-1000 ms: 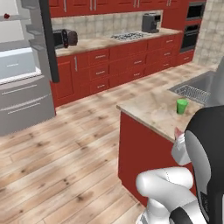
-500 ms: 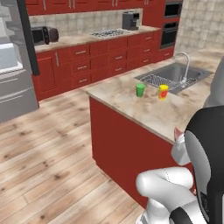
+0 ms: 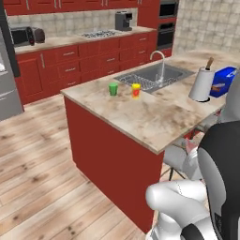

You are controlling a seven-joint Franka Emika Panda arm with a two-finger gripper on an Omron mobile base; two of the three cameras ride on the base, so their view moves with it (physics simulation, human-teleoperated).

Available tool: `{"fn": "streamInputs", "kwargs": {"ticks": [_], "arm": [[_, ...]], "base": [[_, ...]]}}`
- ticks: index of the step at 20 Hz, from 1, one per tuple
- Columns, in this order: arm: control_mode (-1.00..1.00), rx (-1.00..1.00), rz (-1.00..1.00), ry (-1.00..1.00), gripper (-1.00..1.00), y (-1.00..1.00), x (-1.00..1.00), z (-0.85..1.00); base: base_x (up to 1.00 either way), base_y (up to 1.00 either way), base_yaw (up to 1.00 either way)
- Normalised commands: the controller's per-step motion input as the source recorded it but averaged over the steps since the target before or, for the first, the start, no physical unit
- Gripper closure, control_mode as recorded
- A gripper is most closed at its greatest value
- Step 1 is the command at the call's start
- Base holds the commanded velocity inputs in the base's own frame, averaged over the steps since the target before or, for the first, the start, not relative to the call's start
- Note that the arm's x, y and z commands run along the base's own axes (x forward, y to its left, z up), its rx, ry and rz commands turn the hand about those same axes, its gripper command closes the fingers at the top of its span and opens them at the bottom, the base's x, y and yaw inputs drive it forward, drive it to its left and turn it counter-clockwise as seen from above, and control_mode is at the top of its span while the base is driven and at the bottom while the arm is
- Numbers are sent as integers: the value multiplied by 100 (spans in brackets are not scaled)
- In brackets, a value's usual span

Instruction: Gather the bell pepper and cucumber from the fridge and place them on a tray on the dining counter. Then gather the chicken drumstick and steak from the fridge and place them on the other tray.

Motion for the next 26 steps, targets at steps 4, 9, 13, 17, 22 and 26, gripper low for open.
{"fn": "streamInputs", "kwargs": {"ticks": [4,9,13,17,22,26], "arm": [[100,0,0,0,100,0,0,0],[100,0,0,0,100,0,0,0],[100,0,0,0,100,0,0,0],[100,0,0,0,100,0,0,0],[100,0,0,0,100,0,0,0],[100,0,0,0,100,0,0,0]], "base": [[0,-100,0],[0,-100,0],[1,-100,0],[5,-100,0],[16,-100,0],[33,-100,4]]}}
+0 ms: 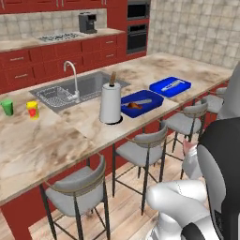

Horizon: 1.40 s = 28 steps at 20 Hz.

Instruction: Gather the bell pepper and cucumber from the fridge and place them on a tray on the dining counter. Then gather the chicken drumstick and steak from the fridge and place them on the other tray.

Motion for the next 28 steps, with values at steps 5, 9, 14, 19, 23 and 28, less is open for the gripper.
{"fn": "streamInputs", "kwargs": {"ticks": [5,9,14,19,23,28], "arm": [[100,0,0,0,100,0,0,0],[100,0,0,0,100,0,0,0],[100,0,0,0,100,0,0,0],[100,0,0,0,100,0,0,0],[100,0,0,0,100,0,0,0],[100,0,0,0,100,0,0,0]], "base": [[54,-100,8],[68,-94,11],[77,-68,17],[89,-40,18],[86,-13,17],[75,-1,17]]}}
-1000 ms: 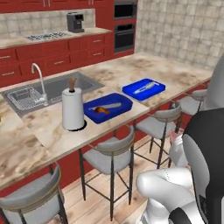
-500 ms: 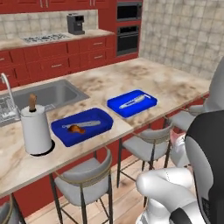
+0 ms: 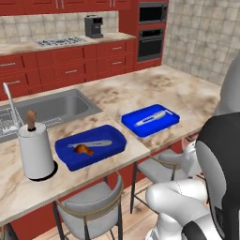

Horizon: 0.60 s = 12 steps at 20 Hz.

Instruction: Gather the bell pepper and cucumber from the fridge and place them on a tray on the dining counter. Then gather the chicken drumstick and steak from the fridge and place them on the other tray.

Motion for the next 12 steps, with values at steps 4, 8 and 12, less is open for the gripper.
{"fn": "streamInputs", "kwargs": {"ticks": [4,8,12], "arm": [[-100,8,13,7,100,0,69,0],[-100,11,18,9,100,0,100,0],[-100,8,17,11,100,19,100,-9]], "base": [[20,0,4],[0,0,0],[0,0,0]]}}
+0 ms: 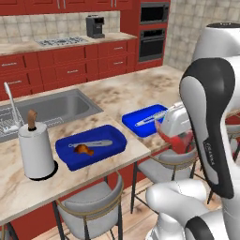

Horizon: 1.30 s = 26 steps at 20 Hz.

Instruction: Gather the bell pepper and cucumber from the fridge and place them on a tray on the dining counter. Then gather the chicken drumstick and steak from the fridge and place them on the other tray.

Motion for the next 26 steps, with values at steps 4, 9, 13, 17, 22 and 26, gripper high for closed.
{"fn": "streamInputs", "kwargs": {"ticks": [4,9,13,17,22,26], "arm": [[-100,5,18,11,100,35,100,-26],[-100,2,17,10,100,37,100,-36],[-100,0,15,3,100,31,90,-54],[-100,0,14,0,100,29,79,-61],[-100,0,11,0,100,21,80,-59],[-100,0,7,0,100,9,78,-53]], "base": [[0,0,0],[0,0,0],[0,0,0],[0,0,0],[0,0,0],[0,0,0]]}}
